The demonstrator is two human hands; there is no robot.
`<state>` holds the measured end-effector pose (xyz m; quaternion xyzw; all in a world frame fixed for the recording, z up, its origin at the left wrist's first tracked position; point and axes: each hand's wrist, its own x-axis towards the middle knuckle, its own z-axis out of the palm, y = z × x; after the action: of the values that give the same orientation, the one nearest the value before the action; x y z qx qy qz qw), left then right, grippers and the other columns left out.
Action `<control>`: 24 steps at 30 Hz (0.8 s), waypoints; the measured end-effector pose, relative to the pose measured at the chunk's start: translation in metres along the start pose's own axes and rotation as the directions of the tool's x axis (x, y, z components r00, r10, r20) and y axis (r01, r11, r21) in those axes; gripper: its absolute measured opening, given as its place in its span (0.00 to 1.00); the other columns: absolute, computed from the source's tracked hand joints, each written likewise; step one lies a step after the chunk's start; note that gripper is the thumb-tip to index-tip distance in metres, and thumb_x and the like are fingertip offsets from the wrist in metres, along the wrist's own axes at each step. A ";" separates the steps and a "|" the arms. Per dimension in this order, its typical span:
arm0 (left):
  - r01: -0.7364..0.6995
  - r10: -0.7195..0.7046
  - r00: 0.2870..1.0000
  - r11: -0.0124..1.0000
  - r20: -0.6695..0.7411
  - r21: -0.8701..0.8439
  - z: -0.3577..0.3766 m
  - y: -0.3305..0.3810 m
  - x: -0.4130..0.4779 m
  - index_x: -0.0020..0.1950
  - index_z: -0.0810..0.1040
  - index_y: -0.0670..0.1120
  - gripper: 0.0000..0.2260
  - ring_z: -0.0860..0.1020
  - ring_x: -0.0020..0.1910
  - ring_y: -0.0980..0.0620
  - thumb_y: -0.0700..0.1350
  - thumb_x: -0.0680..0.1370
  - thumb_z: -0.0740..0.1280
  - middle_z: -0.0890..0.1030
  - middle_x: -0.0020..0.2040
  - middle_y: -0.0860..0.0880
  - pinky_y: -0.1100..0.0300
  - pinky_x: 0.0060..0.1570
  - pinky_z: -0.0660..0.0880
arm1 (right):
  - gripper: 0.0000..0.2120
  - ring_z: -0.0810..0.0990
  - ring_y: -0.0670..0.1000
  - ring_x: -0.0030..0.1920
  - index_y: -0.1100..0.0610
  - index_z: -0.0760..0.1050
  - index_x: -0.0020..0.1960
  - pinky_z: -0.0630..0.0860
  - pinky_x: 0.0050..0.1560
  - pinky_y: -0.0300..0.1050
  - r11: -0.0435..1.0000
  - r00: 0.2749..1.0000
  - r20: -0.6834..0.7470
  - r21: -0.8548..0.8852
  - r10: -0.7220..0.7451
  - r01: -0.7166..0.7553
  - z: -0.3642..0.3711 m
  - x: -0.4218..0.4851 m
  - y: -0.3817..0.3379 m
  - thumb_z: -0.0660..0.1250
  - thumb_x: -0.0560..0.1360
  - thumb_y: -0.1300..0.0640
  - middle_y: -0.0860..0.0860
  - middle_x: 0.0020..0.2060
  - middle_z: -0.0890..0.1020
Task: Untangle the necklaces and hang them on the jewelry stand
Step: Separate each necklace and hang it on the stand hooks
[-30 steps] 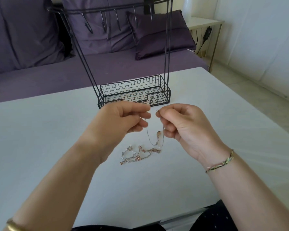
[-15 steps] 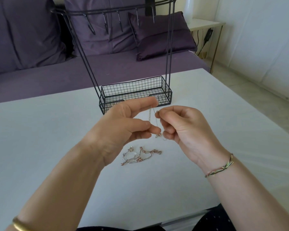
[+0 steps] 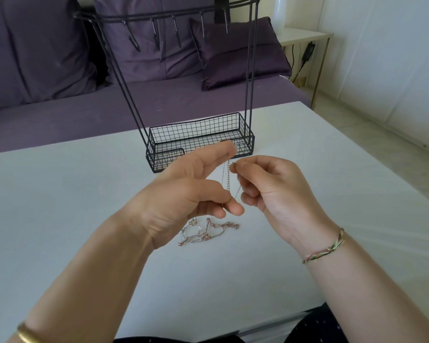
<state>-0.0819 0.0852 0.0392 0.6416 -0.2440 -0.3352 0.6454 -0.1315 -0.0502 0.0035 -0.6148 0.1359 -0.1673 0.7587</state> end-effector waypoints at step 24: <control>-0.010 0.009 1.000 0.999 0.026 0.033 0.000 0.003 -0.003 0.70 0.71 0.49 0.34 0.79 0.29 0.51 0.32 0.63 0.64 0.72 0.69 0.57 0.66 0.28 0.72 | 0.10 0.65 0.47 0.24 0.61 0.77 0.35 0.66 0.27 0.39 0.999 0.999 0.049 -0.049 -0.001 0.004 -0.001 -0.001 0.000 0.64 0.74 0.66 0.49 0.24 0.69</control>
<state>-0.0830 0.0872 0.0422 0.6468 -0.2608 -0.3361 0.6330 -0.1327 -0.0507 0.0035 -0.6374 0.1207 -0.1498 0.7461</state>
